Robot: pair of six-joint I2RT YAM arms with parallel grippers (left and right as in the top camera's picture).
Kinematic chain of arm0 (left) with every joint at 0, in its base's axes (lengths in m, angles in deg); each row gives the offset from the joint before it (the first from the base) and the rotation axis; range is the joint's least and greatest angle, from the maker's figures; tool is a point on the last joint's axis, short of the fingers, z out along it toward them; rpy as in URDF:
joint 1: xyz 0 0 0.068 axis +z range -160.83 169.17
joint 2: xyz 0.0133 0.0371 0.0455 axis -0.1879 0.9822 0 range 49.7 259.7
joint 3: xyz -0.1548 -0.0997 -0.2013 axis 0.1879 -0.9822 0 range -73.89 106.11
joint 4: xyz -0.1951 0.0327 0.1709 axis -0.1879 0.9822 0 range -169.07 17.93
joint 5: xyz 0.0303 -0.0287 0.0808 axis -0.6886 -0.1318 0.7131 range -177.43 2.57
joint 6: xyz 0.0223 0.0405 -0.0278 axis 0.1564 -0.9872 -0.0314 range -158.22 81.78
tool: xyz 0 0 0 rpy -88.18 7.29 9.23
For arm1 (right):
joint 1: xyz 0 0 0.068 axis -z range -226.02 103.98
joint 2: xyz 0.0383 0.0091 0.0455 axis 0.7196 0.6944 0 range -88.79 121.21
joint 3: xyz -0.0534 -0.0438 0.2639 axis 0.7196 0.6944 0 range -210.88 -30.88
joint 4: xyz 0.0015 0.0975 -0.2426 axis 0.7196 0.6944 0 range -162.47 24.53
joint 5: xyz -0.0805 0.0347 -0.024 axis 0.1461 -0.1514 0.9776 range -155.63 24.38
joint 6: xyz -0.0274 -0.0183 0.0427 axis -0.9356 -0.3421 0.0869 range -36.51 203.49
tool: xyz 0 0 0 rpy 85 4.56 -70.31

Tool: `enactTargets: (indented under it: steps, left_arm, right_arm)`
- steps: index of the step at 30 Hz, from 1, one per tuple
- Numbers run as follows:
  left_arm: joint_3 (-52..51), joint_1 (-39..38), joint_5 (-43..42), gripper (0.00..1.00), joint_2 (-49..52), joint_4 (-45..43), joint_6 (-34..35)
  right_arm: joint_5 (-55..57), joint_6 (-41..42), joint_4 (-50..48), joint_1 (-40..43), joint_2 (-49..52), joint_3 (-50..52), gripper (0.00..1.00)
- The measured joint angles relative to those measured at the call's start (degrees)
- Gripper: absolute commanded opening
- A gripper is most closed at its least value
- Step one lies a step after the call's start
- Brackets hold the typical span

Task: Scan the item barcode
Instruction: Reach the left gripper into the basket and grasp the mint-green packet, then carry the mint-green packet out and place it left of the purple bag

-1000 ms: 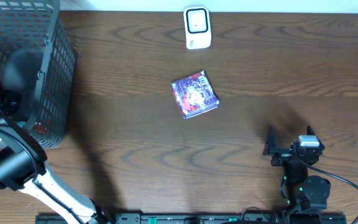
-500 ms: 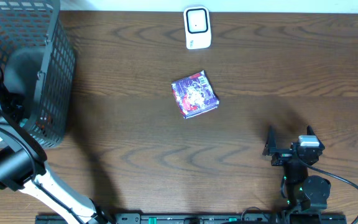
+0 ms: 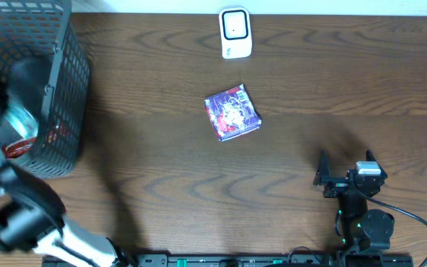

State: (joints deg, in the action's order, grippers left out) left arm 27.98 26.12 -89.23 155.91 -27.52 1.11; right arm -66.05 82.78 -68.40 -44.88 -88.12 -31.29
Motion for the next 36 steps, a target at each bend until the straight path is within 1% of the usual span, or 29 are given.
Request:
enactTargets:
  steps: [3,7,10,12,16,18,21,26,31,36]
  left_arm:
    - [1.0,-0.2,-0.4,0.07,-7.3,-3.9,-0.7]
    - [1.4,-1.9,-0.5,0.07,-15.1,-8.5,-3.8]
    - [1.4,-4.9,-0.5,0.07,-19.1,-10.3,-7.2]
    - [1.4,-8.5,-0.5,0.07,-21.3,-11.6,-10.9]
    - [1.4,-14.3,-1.7,0.07,-23.1,-12.7,-16.0]
    - [1.4,-18.1,-4.1,0.07,-23.5,-12.9,-18.4]
    - [1.4,-23.0,-7.4,0.07,-23.3,-12.2,-20.1]
    - [1.4,-31.8,-10.2,0.07,-21.4,-7.5,-21.1]
    - [1.4,-39.1,-11.0,0.07,-16.3,-4.2,-18.2]
    - [1.4,-44.1,-11.4,0.07,-9.6,-1.7,-13.8]
  right_arm:
    - [0.0,0.0,0.0,0.0,0.0,0.0,0.99]
    - [0.0,0.0,0.0,0.0,0.0,0.0,0.99]
    - [0.0,0.0,0.0,0.0,0.0,0.0,0.99]
    - [0.0,0.0,0.0,0.0,0.0,0.0,0.99]
    - [0.0,0.0,0.0,0.0,0.0,0.0,0.99]
    - [0.0,0.0,0.0,0.0,0.0,0.0,0.99]
    - [0.0,0.0,0.0,0.0,0.0,0.0,0.99]
    - [0.0,0.0,0.0,0.0,0.0,0.0,0.99]
    - [0.0,0.0,0.0,0.0,0.0,0.0,0.99]
    - [0.0,0.0,0.0,0.0,0.0,0.0,0.99]
